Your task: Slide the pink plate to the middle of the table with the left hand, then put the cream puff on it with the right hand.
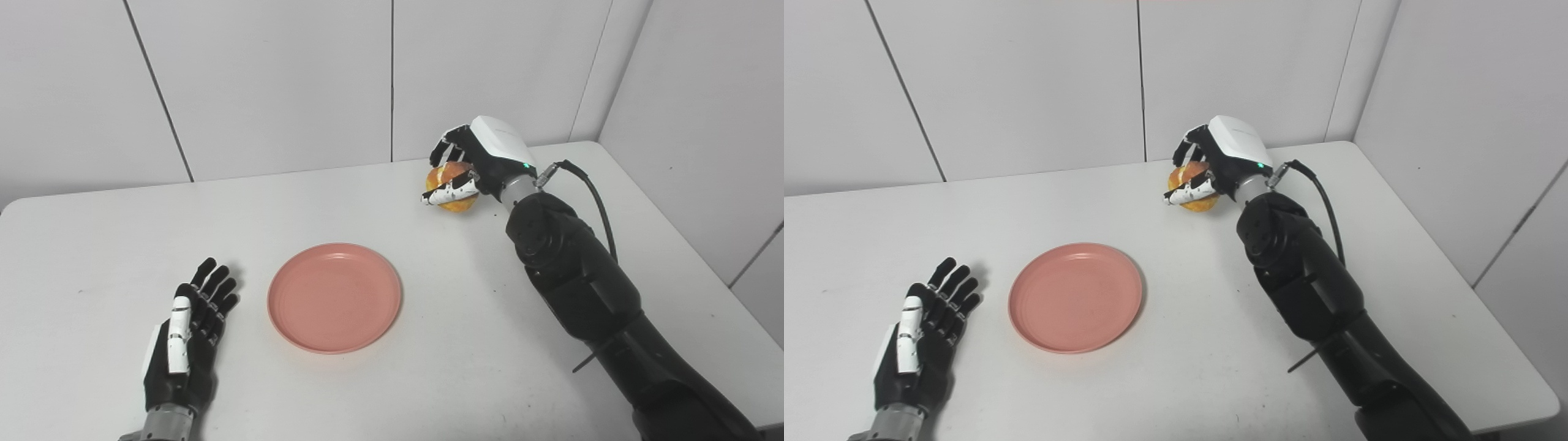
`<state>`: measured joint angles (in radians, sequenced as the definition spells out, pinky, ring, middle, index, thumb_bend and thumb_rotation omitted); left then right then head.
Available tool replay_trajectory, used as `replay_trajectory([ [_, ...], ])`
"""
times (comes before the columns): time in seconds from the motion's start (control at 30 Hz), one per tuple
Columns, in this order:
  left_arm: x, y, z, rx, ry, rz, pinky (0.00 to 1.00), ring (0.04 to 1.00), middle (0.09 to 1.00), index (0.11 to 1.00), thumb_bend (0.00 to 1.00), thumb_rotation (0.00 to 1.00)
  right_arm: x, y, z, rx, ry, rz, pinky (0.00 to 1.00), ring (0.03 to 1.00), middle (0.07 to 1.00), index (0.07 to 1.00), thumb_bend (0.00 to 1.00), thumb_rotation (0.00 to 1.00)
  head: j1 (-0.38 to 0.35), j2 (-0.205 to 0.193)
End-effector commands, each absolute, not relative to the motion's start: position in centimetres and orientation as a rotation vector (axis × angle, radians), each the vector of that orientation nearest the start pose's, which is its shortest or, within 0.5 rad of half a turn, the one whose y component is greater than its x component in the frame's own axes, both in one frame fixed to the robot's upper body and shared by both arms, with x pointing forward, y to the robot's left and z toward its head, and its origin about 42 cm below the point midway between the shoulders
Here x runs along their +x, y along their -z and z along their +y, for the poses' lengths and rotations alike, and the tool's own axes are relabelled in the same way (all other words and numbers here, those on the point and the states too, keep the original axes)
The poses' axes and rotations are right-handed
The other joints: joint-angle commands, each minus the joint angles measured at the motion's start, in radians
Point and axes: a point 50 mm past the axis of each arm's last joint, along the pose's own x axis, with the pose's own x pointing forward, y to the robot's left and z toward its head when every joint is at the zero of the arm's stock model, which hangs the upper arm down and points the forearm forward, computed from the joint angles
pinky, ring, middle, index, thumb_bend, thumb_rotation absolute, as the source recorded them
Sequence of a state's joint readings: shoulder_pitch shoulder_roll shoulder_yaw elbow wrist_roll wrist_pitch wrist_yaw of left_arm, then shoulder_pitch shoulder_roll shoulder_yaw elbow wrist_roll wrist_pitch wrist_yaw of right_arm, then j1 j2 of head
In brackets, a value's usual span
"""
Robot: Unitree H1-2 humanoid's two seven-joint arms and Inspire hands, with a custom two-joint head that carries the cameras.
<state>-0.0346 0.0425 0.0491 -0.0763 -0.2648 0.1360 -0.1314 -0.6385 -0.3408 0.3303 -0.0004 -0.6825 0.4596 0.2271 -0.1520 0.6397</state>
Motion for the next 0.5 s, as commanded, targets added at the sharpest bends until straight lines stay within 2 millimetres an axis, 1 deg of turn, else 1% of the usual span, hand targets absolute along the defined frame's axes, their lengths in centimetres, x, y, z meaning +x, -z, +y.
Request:
replay_trajectory([
  [0.0, 29.0, -12.0, 21.8, -0.205, 0.112, 0.019, 0.92, 0.911, 0.908, 0.875, 0.46, 1.0, 43.9, -31.8, -17.3, -1.113, -0.148, -0.311, 0.25, 0.325, 0.404, 0.486, 0.48, 0.14, 0.011, 0.001],
  [0.03, 29.0, -12.2, 21.5, -0.196, 0.106, 0.017, 0.92, 0.912, 0.91, 0.877, 0.46, 1.0, 43.8, -31.8, -16.7, -1.107, -0.171, -0.315, 0.27, 0.346, 0.426, 0.488, 0.48, 0.14, 0.024, 0.002],
  [0.13, 28.8, -12.5, 20.9, -0.169, 0.089, 0.005, 0.91, 0.904, 0.906, 0.876, 0.46, 1.0, 43.6, -31.5, -15.2, -1.103, -0.217, -0.348, 0.28, 0.349, 0.426, 0.49, 0.49, 0.14, 0.054, 0.007],
  [0.17, 28.7, -12.7, 20.6, -0.16, 0.081, 0.0, 0.9, 0.901, 0.904, 0.875, 0.46, 1.0, 43.6, -31.4, -14.8, -1.103, -0.234, -0.356, 0.3, 0.366, 0.439, 0.493, 0.49, 0.14, 0.075, 0.011],
  [0.2, 28.6, -12.8, 20.4, -0.152, 0.073, -0.004, 0.9, 0.895, 0.899, 0.871, 0.46, 1.0, 43.5, -31.3, -14.3, -1.106, -0.25, -0.361, 0.32, 0.379, 0.452, 0.494, 0.48, 0.14, 0.079, 0.012],
  [0.23, 28.5, -12.9, 20.2, -0.144, 0.067, -0.009, 0.9, 0.89, 0.894, 0.867, 0.46, 1.0, 43.5, -31.2, -13.9, -1.104, -0.262, -0.362, 0.33, 0.368, 0.448, 0.494, 0.48, 0.14, 0.095, 0.017],
  [0.27, 28.4, -13.0, 20.1, -0.134, 0.061, -0.014, 0.9, 0.889, 0.894, 0.866, 0.47, 1.0, 43.3, -31.1, -13.4, -1.105, -0.277, -0.364, 0.32, 0.365, 0.446, 0.494, 0.49, 0.14, 0.098, 0.018],
  [0.3, 28.2, -13.1, 19.9, -0.125, 0.057, -0.02, 0.9, 0.891, 0.894, 0.864, 0.47, 1.0, 43.2, -31.1, -13.0, -1.108, -0.288, -0.369, 0.3, 0.349, 0.435, 0.491, 0.49, 0.14, 0.116, 0.024],
  [0.33, 28.1, -13.2, 19.8, -0.12, 0.054, -0.023, 0.9, 0.892, 0.894, 0.862, 0.47, 1.0, 43.1, -31.1, -12.8, -1.111, -0.296, -0.373, 0.28, 0.341, 0.43, 0.489, 0.49, 0.14, 0.116, 0.024],
  [0.37, 27.9, -13.4, 19.7, -0.108, 0.049, -0.035, 0.91, 0.894, 0.896, 0.863, 0.48, 1.0, 43.0, -30.9, -12.4, -1.103, -0.309, -0.377, 0.27, 0.338, 0.43, 0.488, 0.49, 0.14, 0.133, 0.028],
  [0.4, 27.8, -13.5, 19.6, -0.1, 0.046, -0.044, 0.91, 0.897, 0.9, 0.867, 0.48, 1.0, 42.8, -30.9, -12.1, -1.096, -0.317, -0.38, 0.27, 0.34, 0.435, 0.489, 0.49, 0.14, 0.133, 0.028],
  [0.43, 27.5, -13.5, 19.5, -0.087, 0.041, -0.057, 0.91, 0.899, 0.902, 0.869, 0.48, 1.0, 42.7, -30.8, -11.7, -1.089, -0.327, -0.38, 0.27, 0.342, 0.437, 0.489, 0.49, 0.14, 0.149, 0.032],
  [0.47, 27.4, -13.6, 19.5, -0.078, 0.038, -0.066, 0.91, 0.902, 0.907, 0.874, 0.49, 1.0, 42.6, -30.7, -11.5, -1.084, -0.333, -0.38, 0.29, 0.363, 0.452, 0.491, 0.49, 0.14, 0.149, 0.032],
])
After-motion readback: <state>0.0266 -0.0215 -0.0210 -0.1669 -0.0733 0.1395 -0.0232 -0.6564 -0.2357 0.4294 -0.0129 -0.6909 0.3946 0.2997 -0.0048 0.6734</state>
